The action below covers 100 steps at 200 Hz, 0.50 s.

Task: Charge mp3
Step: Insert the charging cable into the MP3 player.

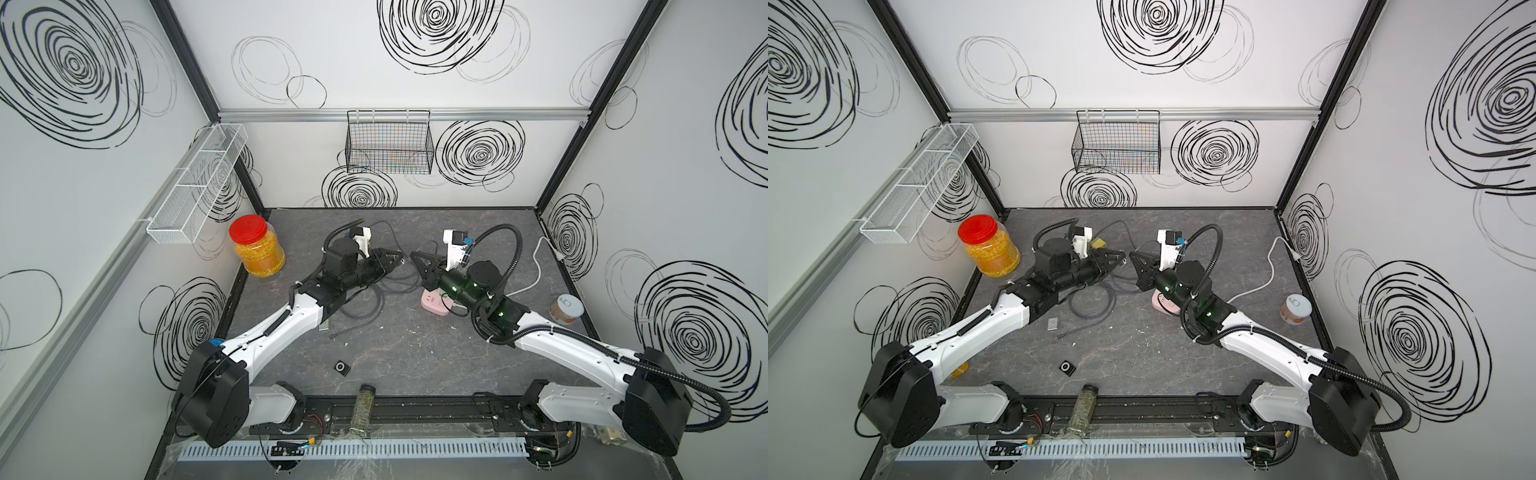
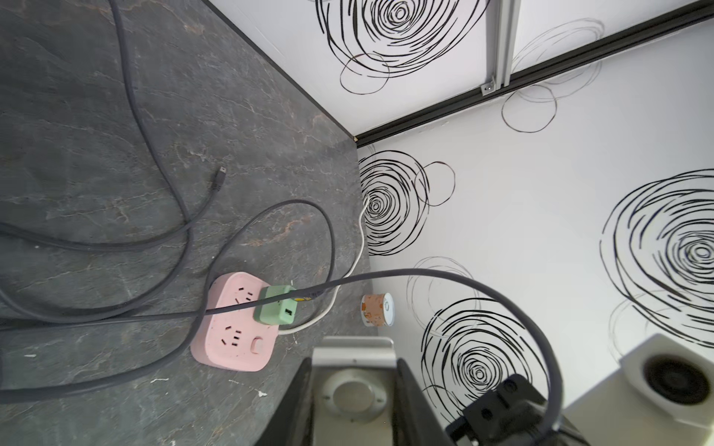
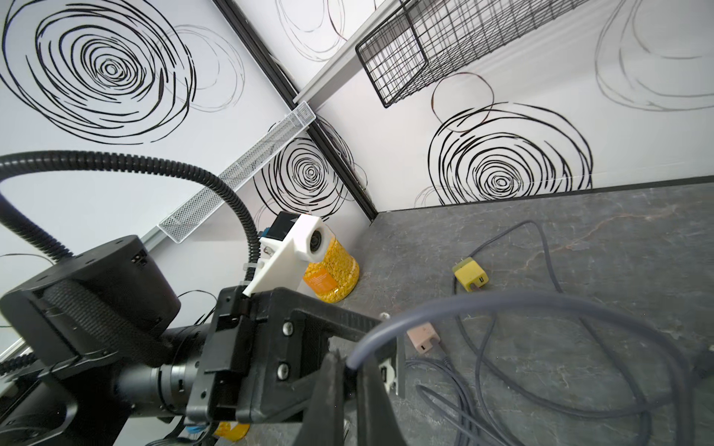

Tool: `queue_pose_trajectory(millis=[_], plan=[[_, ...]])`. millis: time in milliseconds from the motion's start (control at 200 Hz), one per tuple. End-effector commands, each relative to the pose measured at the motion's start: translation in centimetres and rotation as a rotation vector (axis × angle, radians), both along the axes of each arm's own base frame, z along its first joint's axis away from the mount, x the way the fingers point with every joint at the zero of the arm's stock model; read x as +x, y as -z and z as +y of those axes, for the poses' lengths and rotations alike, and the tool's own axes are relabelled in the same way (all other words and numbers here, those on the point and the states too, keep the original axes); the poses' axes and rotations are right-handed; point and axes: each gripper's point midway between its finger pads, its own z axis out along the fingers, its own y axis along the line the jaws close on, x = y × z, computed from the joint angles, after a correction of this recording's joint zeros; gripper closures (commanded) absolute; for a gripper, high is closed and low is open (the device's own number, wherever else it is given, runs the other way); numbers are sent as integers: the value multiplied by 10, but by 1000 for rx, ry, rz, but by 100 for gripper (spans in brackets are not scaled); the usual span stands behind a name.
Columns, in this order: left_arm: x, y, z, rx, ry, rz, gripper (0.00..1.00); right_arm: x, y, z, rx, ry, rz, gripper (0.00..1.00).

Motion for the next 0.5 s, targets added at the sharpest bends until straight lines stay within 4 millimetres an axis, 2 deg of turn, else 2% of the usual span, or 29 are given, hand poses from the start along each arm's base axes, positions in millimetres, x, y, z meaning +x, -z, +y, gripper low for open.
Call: queue_pose_trajectory(millis=[0, 280, 495], plan=[[1, -26, -2, -98, 6, -62, 74, 4, -11, -4, 39, 43, -49, 100], [-3, -29, -11, -93, 30, -59, 74, 4, -11, -7, 67, 60, -58, 100], [-4, -26, -19, -80, 41, -51, 74, 5, -8, -2, 75, 41, -36, 100]])
